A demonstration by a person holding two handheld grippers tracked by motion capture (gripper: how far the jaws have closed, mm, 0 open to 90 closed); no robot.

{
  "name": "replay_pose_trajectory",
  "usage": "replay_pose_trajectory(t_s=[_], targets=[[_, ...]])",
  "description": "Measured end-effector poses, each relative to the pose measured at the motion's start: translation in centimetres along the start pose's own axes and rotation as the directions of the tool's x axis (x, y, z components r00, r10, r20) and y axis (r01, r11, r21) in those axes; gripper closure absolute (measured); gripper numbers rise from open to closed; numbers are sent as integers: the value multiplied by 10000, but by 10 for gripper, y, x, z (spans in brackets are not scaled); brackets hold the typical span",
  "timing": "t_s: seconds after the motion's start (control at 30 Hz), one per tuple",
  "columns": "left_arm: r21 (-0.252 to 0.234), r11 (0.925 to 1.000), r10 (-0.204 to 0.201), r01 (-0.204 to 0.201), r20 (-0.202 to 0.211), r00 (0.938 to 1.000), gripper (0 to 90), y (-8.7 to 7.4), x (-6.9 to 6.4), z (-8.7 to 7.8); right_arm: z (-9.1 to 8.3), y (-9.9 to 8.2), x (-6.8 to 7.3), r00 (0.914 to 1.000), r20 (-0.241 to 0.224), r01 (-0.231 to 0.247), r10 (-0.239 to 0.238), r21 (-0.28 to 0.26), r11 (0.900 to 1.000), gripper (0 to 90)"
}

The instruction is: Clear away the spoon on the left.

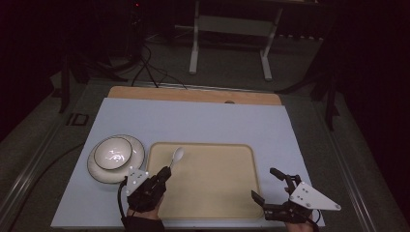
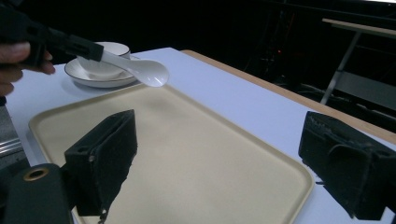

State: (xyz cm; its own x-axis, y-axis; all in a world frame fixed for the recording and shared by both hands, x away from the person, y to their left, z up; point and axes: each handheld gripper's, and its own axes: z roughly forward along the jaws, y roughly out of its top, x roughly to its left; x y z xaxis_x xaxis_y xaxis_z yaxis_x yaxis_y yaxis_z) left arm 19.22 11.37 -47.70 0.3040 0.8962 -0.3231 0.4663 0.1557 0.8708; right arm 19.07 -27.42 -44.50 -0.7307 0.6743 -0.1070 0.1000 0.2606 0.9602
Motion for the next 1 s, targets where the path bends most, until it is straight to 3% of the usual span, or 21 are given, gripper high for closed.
replay_pose_trajectory(t_s=[0.2,0.27,0.3,0.37,0.43,0.57,0.77,0.9,1.0], targets=[[-70,9999,-84,83,-250,9997,855,-9,1,12,-1,0,1,10000,1,5,-5,-6,10000,115],[-267,9995,-176,161,-561,9983,855,-15,1,16,-1,0,1,10000,3,15,-15,2,10000,115],[-208,9998,-22,7,-720,9974,855,-18,1,18,-2,0,2,10000,-16,46,-46,31,10000,115],[-92,9994,-351,345,-798,9962,855,-22,5,22,-2,0,3,10000,-17,59,-59,45,10000,115],[-130,9990,-437,427,-936,9946,855,-24,6,23,-3,0,2,10000,-32,57,-57,36,10000,115],[142,9967,-784,802,-981,9921,855,-32,9,28,-4,1,2,10000,10,53,-53,-6,10000,115],[309,9964,-752,789,-1081,9913,853,-37,7,32,-5,0,2,10000,52,41,-41,23,10000,115],[594,9919,-1046,1118,-1127,9881,851,-43,6,33,-5,0,2,10000,68,56,-56,53,10000,116],[841,9918,-847,960,-1295,9880,847,-46,3,36,-6,0,2,10000,77,54,-54,23,10000,116]])
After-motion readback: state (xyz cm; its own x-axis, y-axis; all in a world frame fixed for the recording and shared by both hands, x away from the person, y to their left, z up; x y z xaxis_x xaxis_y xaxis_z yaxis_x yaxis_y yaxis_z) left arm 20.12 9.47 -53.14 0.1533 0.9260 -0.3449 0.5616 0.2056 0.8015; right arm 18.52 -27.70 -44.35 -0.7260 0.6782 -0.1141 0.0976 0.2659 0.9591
